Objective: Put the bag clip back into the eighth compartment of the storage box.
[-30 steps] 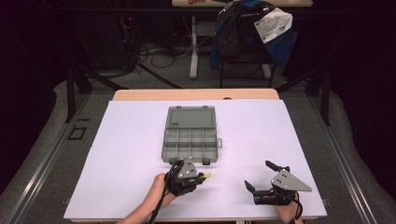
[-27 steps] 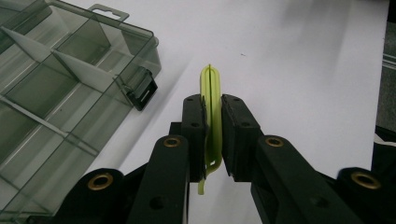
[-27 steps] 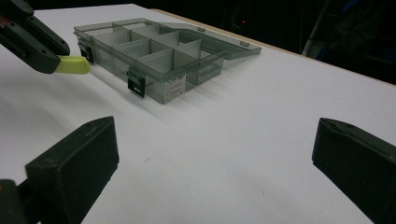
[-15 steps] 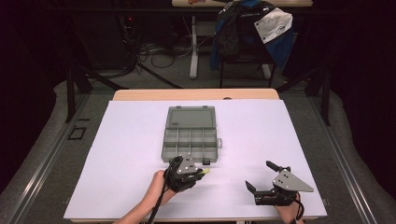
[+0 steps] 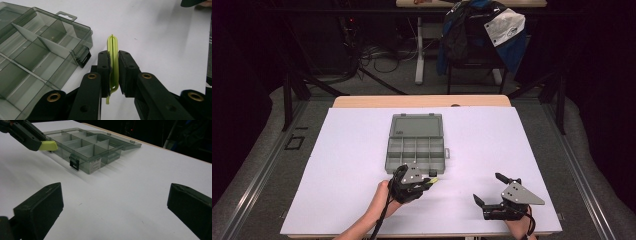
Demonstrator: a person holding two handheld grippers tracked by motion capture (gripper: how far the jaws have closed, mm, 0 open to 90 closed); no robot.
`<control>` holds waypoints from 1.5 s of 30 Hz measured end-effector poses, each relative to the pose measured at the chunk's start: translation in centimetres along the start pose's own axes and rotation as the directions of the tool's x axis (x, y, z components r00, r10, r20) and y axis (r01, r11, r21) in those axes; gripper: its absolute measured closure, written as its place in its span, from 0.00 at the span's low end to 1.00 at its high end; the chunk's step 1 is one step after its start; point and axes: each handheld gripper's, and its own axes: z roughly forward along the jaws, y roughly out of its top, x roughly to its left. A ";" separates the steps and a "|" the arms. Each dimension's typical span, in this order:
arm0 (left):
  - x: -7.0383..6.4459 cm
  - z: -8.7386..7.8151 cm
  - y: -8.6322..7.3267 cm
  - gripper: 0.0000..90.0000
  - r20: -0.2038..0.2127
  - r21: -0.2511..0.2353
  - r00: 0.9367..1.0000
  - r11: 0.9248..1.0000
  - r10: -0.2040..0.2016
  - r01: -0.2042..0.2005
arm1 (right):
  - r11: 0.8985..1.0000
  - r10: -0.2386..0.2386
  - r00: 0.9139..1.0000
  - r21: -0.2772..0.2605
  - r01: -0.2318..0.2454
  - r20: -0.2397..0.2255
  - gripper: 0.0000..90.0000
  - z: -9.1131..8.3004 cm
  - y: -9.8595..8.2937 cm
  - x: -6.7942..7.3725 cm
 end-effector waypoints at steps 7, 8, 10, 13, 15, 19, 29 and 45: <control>0.2 0.0 0.5 0.89 0.001 -0.007 1.000 1.000 0.007 -0.007 | 1.000 -0.005 1.000 0.003 0.005 -0.002 0.00 0.0 0.0 0.1; 0.2 0.0 0.5 0.89 0.001 -0.007 1.000 1.000 0.007 -0.007 | 1.000 -0.005 1.000 0.003 0.005 -0.002 0.00 0.0 0.0 0.1; 0.4 -0.2 0.8 0.89 0.003 -0.016 1.000 1.000 0.003 -0.003 | 1.000 -0.001 1.000 0.000 0.001 0.000 0.00 0.0 0.0 0.1; 0.6 -0.2 1.0 0.89 -0.004 -0.017 1.000 1.000 0.011 -0.011 | 1.000 -0.002 1.000 0.004 0.002 0.003 0.00 0.0 0.0 0.1; 0.6 -0.2 1.1 0.89 -0.005 -0.018 1.000 1.000 0.009 -0.010 | 1.000 -0.007 1.000 0.000 0.007 0.006 0.00 0.0 0.1 0.1; 1.0 -0.1 1.2 0.89 -0.010 -0.018 1.000 1.000 0.004 -0.004 | 1.000 -0.005 1.000 0.006 0.005 0.004 0.00 0.2 0.0 0.0; 1.2 -0.3 2.0 0.89 -0.024 -0.032 1.000 0.999 -0.003 0.002 | 1.000 -0.010 1.000 0.005 0.010 0.005 0.00 0.1 0.0 0.0; 2.2 0.4 2.9 0.89 -0.045 -0.015 0.999 1.000 -0.017 0.016 | 1.000 -0.012 1.000 0.000 0.012 0.007 0.00 0.0 0.0 0.1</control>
